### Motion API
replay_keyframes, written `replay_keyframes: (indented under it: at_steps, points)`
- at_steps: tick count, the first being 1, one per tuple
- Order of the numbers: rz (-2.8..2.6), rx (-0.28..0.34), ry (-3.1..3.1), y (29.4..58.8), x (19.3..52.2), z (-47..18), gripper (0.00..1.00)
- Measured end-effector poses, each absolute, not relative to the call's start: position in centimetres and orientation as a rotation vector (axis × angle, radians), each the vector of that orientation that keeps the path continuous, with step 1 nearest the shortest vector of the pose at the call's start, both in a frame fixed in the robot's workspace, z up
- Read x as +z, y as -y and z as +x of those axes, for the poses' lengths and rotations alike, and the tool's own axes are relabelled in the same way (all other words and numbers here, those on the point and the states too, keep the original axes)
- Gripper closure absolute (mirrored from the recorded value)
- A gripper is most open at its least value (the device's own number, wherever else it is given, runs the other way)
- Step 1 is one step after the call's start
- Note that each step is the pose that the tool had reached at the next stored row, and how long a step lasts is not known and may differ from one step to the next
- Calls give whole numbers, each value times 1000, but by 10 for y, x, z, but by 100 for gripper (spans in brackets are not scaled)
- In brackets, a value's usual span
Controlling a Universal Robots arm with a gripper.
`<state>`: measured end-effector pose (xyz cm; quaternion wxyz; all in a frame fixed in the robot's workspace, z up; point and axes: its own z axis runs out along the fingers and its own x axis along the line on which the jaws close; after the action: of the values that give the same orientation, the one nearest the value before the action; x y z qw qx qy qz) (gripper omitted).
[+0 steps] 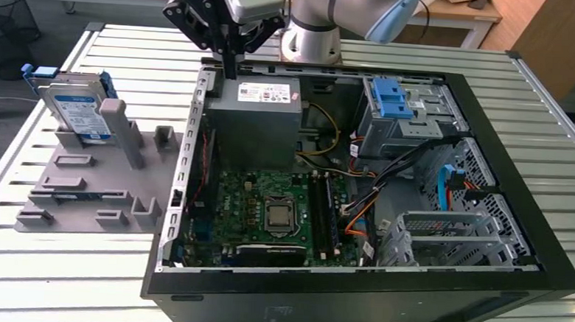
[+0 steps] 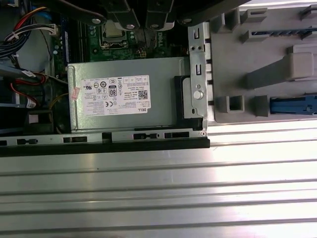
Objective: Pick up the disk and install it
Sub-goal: 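Reach for the disk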
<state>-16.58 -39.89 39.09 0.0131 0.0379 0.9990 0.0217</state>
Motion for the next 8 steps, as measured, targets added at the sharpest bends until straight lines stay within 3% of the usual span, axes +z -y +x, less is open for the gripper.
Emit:
replay_keyframes:
  at_steps: [8]
  points:
    - [118,68,-3113,399,390,-168,89]
